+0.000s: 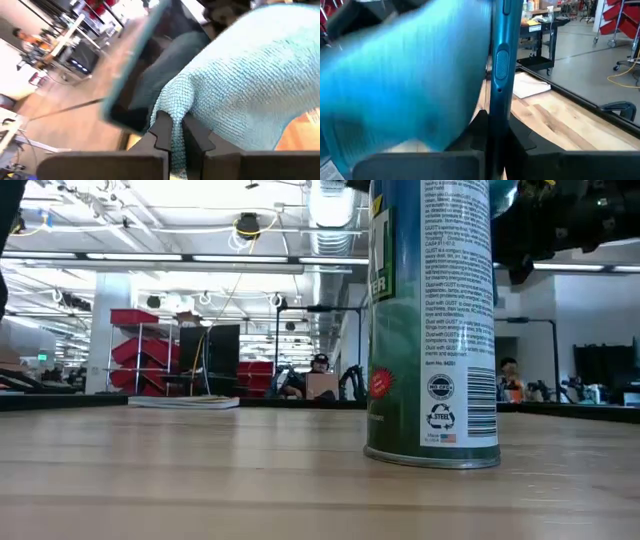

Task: Apply microfiber cloth
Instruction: Wipe the front of the green tablet using the blue microfiber cloth

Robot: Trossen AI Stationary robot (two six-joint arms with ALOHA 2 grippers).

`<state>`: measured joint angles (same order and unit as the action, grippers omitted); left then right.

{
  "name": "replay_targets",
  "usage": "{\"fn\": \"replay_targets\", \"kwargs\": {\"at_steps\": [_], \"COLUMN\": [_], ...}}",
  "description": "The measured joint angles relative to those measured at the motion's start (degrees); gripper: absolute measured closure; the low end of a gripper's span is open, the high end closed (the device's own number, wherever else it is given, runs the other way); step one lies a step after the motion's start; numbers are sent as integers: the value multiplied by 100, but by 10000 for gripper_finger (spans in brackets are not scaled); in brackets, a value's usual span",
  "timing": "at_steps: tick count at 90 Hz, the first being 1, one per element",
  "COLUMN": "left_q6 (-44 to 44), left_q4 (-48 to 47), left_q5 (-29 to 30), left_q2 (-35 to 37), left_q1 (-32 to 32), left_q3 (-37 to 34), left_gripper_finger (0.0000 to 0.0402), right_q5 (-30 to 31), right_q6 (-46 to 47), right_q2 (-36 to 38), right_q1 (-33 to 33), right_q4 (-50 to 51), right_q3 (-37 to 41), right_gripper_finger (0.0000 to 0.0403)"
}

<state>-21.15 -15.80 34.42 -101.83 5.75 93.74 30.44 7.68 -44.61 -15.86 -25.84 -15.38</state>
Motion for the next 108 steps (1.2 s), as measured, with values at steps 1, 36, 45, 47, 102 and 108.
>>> {"fn": "replay_targets", "kwargs": {"at_steps": [1, 36, 45, 47, 102, 108], "left_q6": [1, 555, 604, 602, 467, 613], "left_q4": [6, 143, 243, 288, 650, 738], "left_q5": [4, -22, -50, -40, -11, -31], "left_q2": [11, -321, -332, -331, -271, -274], "left_q1": [-3, -10, 13, 15, -30, -20], "left_q3": [4, -16, -24, -24, -124, -306], "left_gripper_finger": [401, 401, 401, 401, 401, 401], "right_q5": [-3, 36, 58, 64, 89, 100], "right_q6": [1, 0, -2, -4, 0, -5], "right_q2": [-1, -8, -6, -2, -8, -8], "right_q1": [-1, 13, 13, 13, 13, 13], "right_q4": [6, 73, 54, 38, 160, 150], "right_q3": [0, 7, 7, 7, 4, 4], "right_gripper_finger": [393, 393, 392, 392, 393, 393]}}
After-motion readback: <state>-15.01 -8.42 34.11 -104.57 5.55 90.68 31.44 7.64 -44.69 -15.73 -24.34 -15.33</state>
